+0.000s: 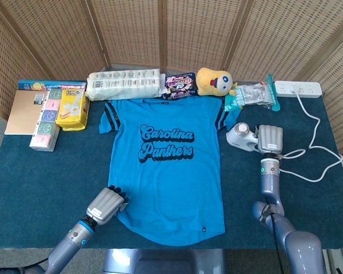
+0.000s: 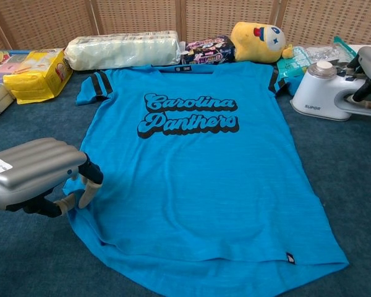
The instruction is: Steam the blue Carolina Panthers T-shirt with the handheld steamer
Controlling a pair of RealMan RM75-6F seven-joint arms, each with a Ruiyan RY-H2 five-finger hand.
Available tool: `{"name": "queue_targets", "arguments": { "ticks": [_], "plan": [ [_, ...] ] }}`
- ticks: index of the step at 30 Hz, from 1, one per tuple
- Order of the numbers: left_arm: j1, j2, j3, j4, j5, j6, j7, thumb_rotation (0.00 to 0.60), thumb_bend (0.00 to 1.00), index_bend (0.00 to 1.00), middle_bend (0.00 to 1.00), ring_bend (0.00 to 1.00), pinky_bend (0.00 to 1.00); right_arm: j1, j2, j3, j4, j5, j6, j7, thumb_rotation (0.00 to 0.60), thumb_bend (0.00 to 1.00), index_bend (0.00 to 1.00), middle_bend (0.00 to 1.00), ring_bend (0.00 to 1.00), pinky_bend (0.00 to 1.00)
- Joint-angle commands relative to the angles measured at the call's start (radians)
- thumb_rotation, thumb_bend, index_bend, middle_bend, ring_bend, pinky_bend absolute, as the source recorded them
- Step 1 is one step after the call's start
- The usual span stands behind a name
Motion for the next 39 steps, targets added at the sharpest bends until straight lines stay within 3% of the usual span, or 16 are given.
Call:
{"name": "queue_targets", "arguments": {
  "ticks": [1, 12, 18, 30, 39],
  "plan": [
    [0.0, 0.0, -0.001, 0.0, 0.0, 0.001, -0.001, 0.6, 0.55, 0.64, 0.52, 0.39, 0.38, -0.002, 0.009, 0.012, -0.011, -0.002, -0.008, 0.041, 0.6, 0.37, 0.71, 0.75, 0.77, 0.75],
    [-0.001, -0.001, 0.001, 0.004, -0.003, 0.002, -0.001, 0.6, 0.55, 0.64, 0.52, 0.39, 0.38, -0.015, 0.036, 0.054, -0.072, 0.016, 0.01, 0.124, 0.6, 0.36, 0.73, 0.75, 0.78, 0.76],
    [-0.004, -0.001, 0.001, 0.004, 0.001, 0.003, 0.001, 0.6, 0.55, 0.64, 0.52, 0.39, 0.38, -0.064, 0.117, 0.044, -0.255, -0.009, 0.087, 0.116, 0.6, 0.36, 0.73, 0.75, 0.78, 0.76],
    [-0.006, 0.016, 0.007, -0.007, 0.016, 0.009, 0.002, 0.6, 0.55, 0.64, 0.52, 0.39, 0.38, -0.165, 0.312, -0.02, -0.776, -0.032, 0.189, -0.099, 0.6, 0.36, 0.73, 0.75, 0.78, 0.75],
    [-0.009, 0.027, 0.007, -0.01, 0.03, 0.01, -0.01, 0.6, 0.55, 0.64, 0.52, 0.39, 0.38, -0.177, 0.333, -0.081, -0.956, -0.048, 0.223, -0.255, 0.6, 0.36, 0.73, 0.74, 0.77, 0.75]
  ]
}}
